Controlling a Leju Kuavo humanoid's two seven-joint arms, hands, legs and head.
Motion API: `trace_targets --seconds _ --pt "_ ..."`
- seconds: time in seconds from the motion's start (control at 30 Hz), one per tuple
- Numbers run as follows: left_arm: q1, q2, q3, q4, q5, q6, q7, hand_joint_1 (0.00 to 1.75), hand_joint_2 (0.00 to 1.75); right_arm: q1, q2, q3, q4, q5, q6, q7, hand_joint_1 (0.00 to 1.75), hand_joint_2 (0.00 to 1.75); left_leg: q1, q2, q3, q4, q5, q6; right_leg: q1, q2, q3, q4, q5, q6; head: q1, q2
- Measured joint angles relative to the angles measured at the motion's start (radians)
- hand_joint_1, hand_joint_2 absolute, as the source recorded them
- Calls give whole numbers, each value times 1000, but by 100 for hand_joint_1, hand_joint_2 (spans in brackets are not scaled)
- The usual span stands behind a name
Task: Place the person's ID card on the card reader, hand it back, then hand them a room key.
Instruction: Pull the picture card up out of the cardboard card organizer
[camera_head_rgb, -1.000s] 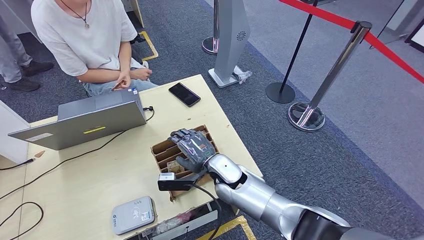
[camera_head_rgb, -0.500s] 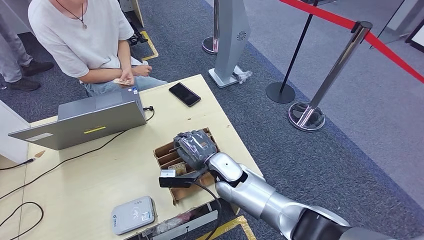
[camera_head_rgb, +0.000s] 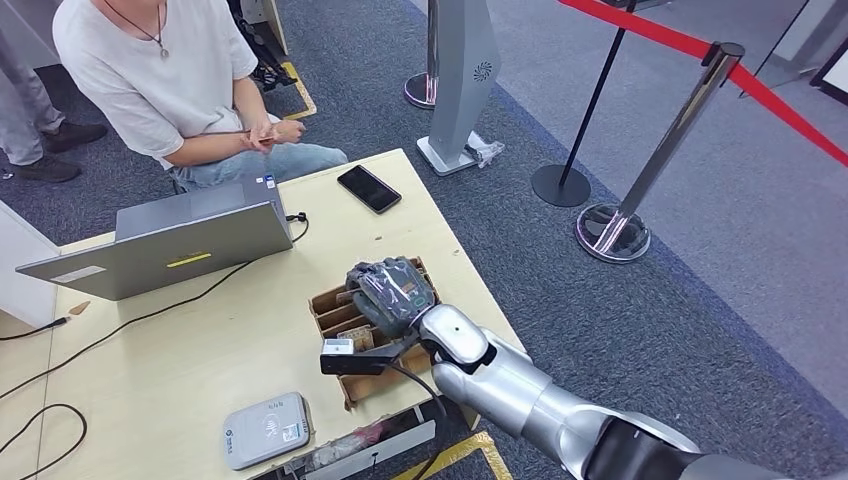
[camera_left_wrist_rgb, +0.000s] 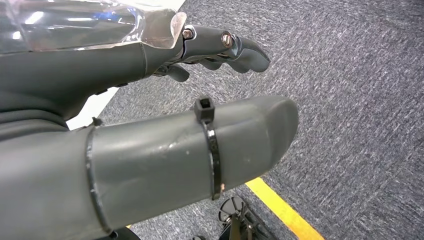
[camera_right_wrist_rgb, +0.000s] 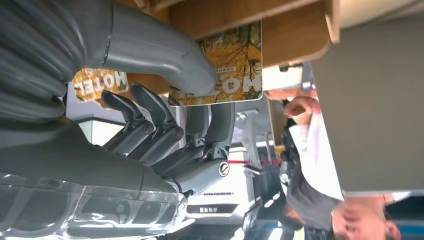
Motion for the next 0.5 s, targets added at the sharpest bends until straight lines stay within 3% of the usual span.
trace_targets --seconds 0.5 --pt "0 1 -1 0 -3 -1 -8 0 0 -44 0 -21 -147 -105 -110 -135 175 175 0 0 0 0 0 0 0 0 0 0 0 0 0 0"
